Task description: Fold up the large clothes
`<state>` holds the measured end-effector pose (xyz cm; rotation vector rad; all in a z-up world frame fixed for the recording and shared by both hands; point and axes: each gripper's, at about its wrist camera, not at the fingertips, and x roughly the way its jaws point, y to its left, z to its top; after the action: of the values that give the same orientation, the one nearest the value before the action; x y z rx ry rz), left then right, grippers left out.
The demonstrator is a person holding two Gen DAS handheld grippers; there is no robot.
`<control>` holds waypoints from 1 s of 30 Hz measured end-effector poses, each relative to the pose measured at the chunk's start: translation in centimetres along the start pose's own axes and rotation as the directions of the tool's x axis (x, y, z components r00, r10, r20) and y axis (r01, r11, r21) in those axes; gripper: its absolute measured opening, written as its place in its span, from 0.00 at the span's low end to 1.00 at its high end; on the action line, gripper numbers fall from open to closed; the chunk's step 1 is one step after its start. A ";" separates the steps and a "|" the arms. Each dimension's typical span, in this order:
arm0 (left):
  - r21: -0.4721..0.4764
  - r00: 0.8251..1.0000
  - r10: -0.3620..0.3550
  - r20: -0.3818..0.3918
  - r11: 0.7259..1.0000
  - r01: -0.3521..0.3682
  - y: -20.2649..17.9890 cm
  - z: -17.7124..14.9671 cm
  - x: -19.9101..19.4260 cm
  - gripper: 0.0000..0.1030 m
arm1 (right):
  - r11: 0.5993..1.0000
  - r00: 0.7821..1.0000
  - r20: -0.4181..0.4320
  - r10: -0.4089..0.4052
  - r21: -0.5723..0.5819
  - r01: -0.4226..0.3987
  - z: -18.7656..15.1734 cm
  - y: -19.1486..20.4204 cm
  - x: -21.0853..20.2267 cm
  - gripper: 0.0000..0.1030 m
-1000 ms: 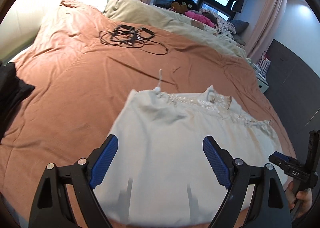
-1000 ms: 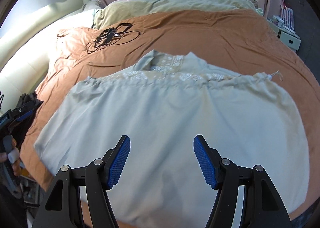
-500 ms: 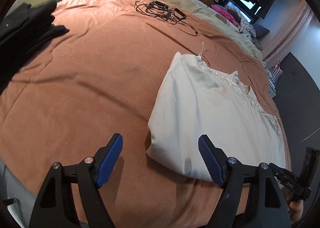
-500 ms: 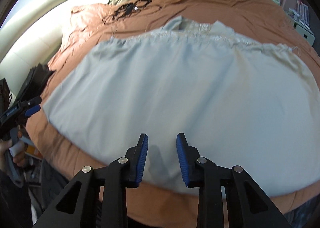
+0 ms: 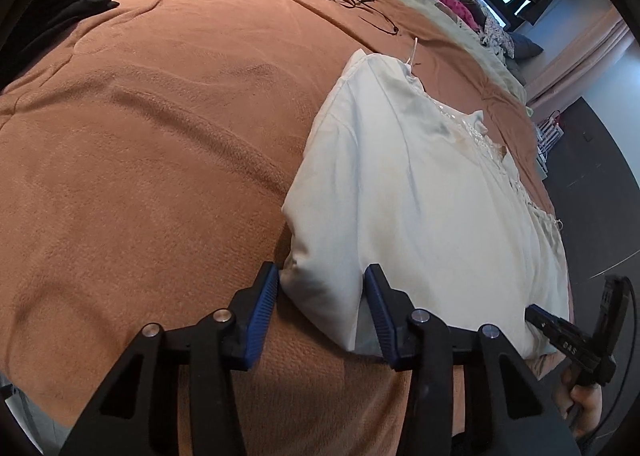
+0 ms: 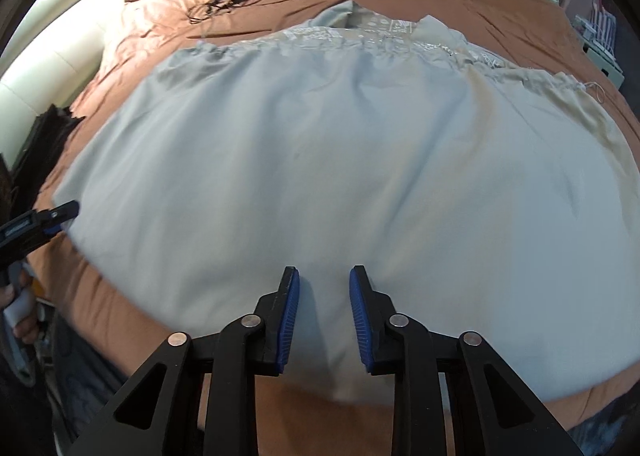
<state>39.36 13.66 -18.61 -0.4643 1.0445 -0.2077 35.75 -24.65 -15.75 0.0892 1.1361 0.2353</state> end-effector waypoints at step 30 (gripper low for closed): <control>-0.092 0.998 -0.048 0.029 0.994 0.051 -0.6 1.9 0.1 0.17 | 0.996 0.997 0.070 -0.032 0.087 0.026 14.5 -4.2 4.9 0.09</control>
<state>41.06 13.57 -17.61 -0.5759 1.0202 -0.1970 51.38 -26.86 -14.78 0.1560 1.0756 0.1563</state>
